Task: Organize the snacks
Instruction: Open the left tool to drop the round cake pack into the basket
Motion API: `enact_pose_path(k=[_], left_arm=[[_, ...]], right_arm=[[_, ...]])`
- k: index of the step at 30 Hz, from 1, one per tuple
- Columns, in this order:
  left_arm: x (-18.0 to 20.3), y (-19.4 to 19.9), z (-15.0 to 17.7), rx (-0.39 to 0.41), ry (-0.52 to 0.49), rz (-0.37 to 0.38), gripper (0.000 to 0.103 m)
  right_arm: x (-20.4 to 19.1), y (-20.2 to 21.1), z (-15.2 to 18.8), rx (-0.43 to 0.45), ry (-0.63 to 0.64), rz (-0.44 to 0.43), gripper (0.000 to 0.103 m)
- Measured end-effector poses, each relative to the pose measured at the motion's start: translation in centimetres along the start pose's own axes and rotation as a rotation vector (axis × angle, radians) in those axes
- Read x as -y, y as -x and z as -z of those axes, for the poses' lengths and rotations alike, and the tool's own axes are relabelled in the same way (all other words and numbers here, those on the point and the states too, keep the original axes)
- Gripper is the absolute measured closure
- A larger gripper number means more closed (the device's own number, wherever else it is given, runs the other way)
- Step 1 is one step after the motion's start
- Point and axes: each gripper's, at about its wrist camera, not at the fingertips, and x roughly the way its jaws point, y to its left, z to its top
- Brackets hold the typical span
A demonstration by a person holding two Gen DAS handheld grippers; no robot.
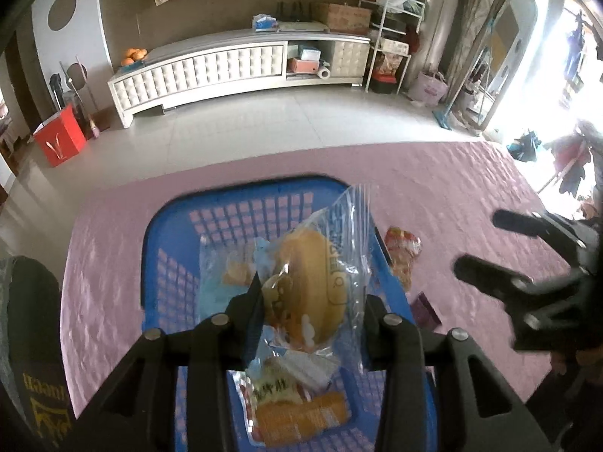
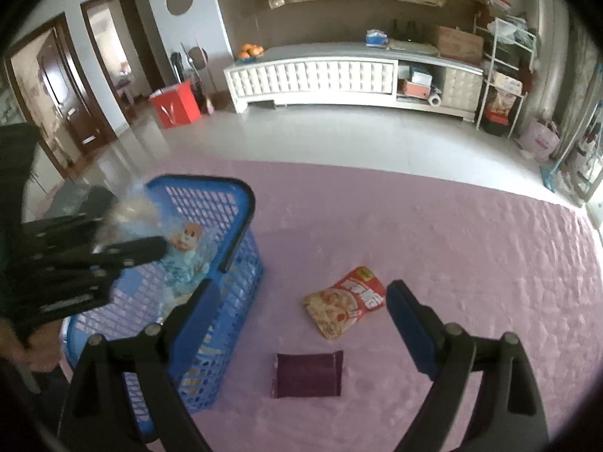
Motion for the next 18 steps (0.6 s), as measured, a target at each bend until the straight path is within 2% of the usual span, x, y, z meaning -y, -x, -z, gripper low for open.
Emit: enact_pose_path(k=[2, 3, 11, 18], left_arm=[[0.1, -0.8, -0.6, -0.018, -0.013, -0.001, 0.038], [0.2, -0.9, -0.6, -0.017, -0.019, -0.005, 0.035], [1.8, 1.4, 0.5, 0.009, -0.035, -0.002, 0.035], [2.8, 5.0, 1.1, 0.051, -0.052, -0.012, 0.035]], right_arm=[[-0.2, 0.4, 0.1, 0.005, 0.023, 0.011, 0.011], [-0.2, 0.5, 0.2, 0.006, 0.033, 0.015, 0.011], [-0.6, 2.3, 0.4, 0.015, 0.033, -0.002, 0.011], [-1.4, 4.5, 0.8, 0.036, 0.039, -0.002, 0.011]])
